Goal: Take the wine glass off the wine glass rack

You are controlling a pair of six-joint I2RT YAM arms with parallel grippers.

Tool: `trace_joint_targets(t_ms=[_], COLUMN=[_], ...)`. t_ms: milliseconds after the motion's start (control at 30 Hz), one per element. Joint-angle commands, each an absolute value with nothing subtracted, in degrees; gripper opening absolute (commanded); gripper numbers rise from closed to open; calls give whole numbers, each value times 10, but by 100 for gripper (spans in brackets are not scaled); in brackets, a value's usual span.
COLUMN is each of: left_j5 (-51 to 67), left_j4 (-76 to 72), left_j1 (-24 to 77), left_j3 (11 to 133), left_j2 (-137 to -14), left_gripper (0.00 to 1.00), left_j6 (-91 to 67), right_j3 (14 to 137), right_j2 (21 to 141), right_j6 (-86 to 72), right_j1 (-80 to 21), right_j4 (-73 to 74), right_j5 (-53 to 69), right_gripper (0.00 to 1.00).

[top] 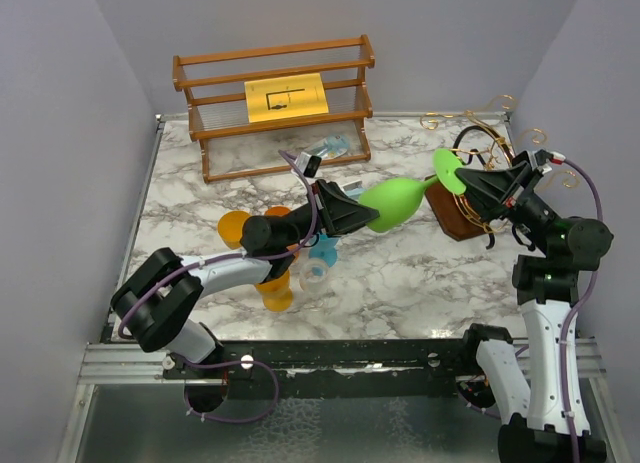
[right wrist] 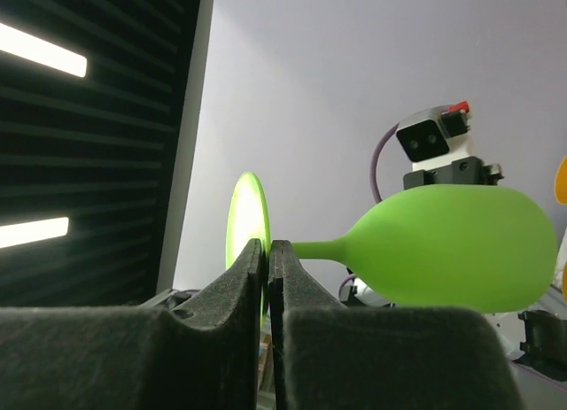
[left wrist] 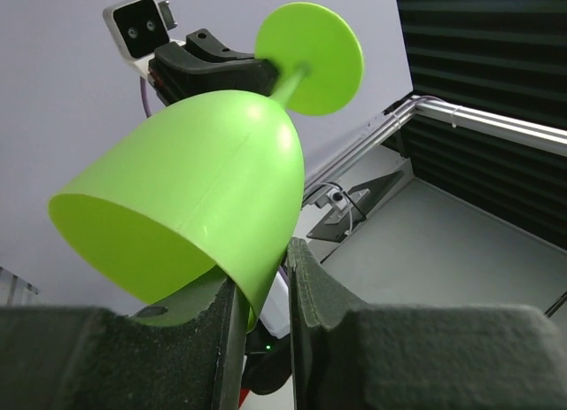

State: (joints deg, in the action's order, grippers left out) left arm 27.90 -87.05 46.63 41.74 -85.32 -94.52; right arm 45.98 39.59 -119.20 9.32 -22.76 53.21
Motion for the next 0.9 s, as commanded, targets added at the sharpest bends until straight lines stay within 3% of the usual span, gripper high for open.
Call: trace_joint_targets(t_ms=[0, 200, 633, 867], left_j5=[265, 276, 284, 294], left_j4=[-1014, -1011, -911, -639], left_j1=[471, 471, 446, 445], left_j3=[430, 418, 316, 332], left_j2=[-841, -829, -737, -617], left_gripper=[17, 0, 0, 0], left_j6=[-944, -942, -901, -784], right_j3=[459, 452, 468, 487], right_j2=[386, 376, 418, 457], right_j6=[-1140, -1092, -844, -703], right_j1=[92, 91, 92, 92], right_j4=[-170, -123, -51, -65], right_j5=[510, 484, 485, 541], right_gripper=[8, 26, 90, 98])
